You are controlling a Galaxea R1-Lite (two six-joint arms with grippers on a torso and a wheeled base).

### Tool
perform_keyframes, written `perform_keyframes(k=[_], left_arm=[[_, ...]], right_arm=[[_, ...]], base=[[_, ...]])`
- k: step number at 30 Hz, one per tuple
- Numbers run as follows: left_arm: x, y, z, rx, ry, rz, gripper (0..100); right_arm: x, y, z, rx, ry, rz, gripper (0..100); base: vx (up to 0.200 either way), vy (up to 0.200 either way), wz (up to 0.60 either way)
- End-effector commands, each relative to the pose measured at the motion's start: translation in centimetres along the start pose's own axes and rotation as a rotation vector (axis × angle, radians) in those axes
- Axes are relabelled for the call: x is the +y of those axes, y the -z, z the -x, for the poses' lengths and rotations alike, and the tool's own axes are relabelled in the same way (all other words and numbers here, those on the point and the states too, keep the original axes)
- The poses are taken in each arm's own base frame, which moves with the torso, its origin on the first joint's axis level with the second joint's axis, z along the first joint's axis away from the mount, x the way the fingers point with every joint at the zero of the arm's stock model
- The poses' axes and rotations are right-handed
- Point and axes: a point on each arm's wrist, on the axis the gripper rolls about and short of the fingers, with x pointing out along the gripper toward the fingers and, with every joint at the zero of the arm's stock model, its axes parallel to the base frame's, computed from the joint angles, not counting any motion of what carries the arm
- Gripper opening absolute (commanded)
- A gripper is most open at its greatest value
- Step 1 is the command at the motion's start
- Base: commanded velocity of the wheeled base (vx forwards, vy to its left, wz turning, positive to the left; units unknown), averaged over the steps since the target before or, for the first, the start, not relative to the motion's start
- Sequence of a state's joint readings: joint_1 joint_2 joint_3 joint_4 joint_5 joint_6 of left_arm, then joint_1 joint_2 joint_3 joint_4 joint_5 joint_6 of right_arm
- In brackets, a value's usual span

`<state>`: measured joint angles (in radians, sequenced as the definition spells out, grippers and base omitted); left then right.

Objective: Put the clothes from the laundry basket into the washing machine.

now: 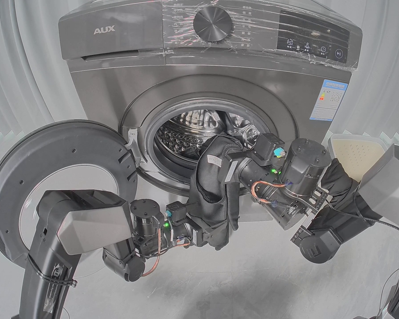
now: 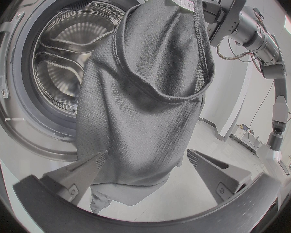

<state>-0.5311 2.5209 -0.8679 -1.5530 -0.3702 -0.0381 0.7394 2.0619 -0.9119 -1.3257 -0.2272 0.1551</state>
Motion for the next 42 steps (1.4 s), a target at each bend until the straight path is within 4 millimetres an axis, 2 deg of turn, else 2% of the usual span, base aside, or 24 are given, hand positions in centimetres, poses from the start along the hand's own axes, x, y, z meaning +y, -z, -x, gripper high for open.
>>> perform_keyframes(k=[1, 5, 15, 16, 28, 33, 38, 42], left_arm=[[0.0, 0.4, -0.1, 0.007, 0.003, 0.001, 100], [0.4, 1.1, -1.2, -0.01, -0.002, -0.005, 100], [0.8, 1.2, -1.3, -0.015, -0.037, -0.007, 100], [1.0, 1.2, -1.3, -0.015, -0.04, -0.009, 0], [1.8, 0.9, -0.8, -0.023, -0.092, -0.01, 0], [2.1, -0.5, 0.2, -0.036, -0.107, -0.013, 0], [2.1, -4.4, 3.1, -0.073, -0.13, -0.023, 0], [1.9, -7.2, 5.5, -0.108, -0.138, -0.035, 0]], right_arm=[[0.0, 0.2, 0.0, 0.004, -0.001, 0.001, 0], [0.1, 0.2, 0.0, 0.004, -0.003, 0.001, 0], [0.1, 0.2, 0.0, 0.004, -0.003, -0.001, 0], [0.1, 0.2, 0.0, 0.004, -0.003, 0.001, 0], [-0.3, 0.4, 0.1, 0.006, 0.007, 0.001, 0], [-0.8, 0.5, 0.3, 0.015, 0.019, 0.006, 0], [-2.9, 1.5, 1.4, 0.075, 0.065, 0.028, 0], [-3.6, 0.9, 2.6, 0.089, 0.071, 0.032, 0]], base=[[0.0, 0.0, 0.0], [0.0, 0.0, 0.0], [0.0, 0.0, 0.0], [0.0, 0.0, 0.0], [0.0, 0.0, 0.0], [0.0, 0.0, 0.0], [0.0, 0.0, 0.0], [0.0, 0.0, 0.0]])
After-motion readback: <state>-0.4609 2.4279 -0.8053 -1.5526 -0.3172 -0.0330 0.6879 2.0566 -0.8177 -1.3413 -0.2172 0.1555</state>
